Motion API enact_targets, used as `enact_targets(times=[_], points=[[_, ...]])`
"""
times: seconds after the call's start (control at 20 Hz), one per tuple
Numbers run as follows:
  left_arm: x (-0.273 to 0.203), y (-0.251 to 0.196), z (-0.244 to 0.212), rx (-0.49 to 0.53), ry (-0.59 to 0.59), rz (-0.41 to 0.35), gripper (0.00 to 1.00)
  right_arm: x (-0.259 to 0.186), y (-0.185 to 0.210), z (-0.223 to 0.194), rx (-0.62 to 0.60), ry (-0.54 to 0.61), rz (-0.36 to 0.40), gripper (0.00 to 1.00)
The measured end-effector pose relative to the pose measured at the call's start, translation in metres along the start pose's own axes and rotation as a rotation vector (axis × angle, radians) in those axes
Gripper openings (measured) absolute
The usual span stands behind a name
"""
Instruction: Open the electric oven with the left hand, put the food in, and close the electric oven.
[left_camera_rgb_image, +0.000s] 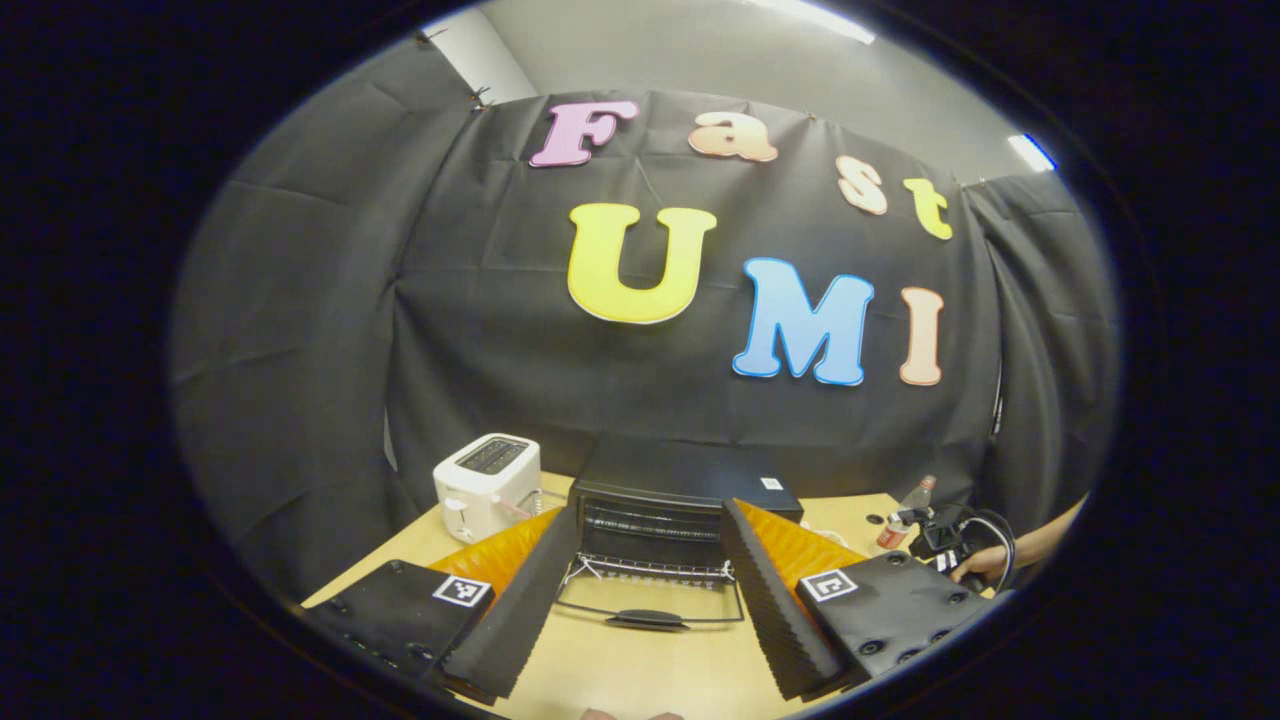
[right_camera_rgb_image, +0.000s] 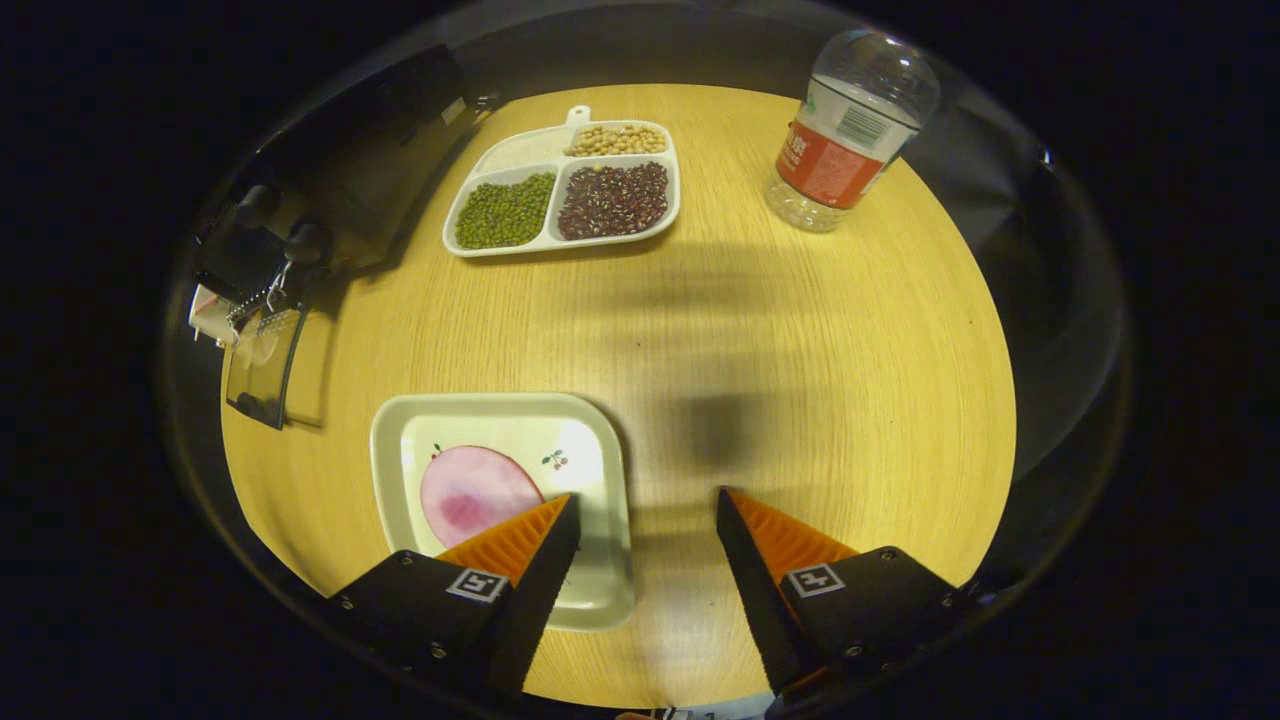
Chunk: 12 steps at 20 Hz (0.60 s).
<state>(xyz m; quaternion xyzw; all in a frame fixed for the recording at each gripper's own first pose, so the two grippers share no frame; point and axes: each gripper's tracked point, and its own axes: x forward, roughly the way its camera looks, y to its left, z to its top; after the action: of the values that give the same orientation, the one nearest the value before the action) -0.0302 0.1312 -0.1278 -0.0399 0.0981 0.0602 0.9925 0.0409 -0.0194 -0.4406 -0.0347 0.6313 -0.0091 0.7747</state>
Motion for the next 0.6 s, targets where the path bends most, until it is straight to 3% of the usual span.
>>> enact_targets(times=[0.15,0.2,0.25,0.3,0.4,0.6], points=[[0.0,-0.011,0.002,0.006,-0.003,-0.014,0.97,0.001,0.007,-0.001,-0.018,-0.013,0.054,0.7],[0.001,-0.018,0.004,0.011,-0.008,-0.025,0.97,-0.001,0.01,-0.006,-0.019,0.011,0.068,0.24],[0.001,-0.025,0.006,0.017,-0.009,-0.037,1.0,-0.003,0.013,-0.001,-0.008,-0.007,0.087,0.24],[0.001,-0.033,0.007,0.027,-0.013,-0.049,1.0,0.005,0.005,-0.016,0.021,0.034,0.11,0.07],[0.0,-0.049,0.013,0.051,-0.02,-0.073,0.98,0.0,0.003,-0.017,0.045,0.039,0.151,0.01],[-0.004,-0.082,0.023,0.073,-0.029,-0.104,0.98,-0.004,0.001,-0.021,0.119,0.026,0.273,0.01]])
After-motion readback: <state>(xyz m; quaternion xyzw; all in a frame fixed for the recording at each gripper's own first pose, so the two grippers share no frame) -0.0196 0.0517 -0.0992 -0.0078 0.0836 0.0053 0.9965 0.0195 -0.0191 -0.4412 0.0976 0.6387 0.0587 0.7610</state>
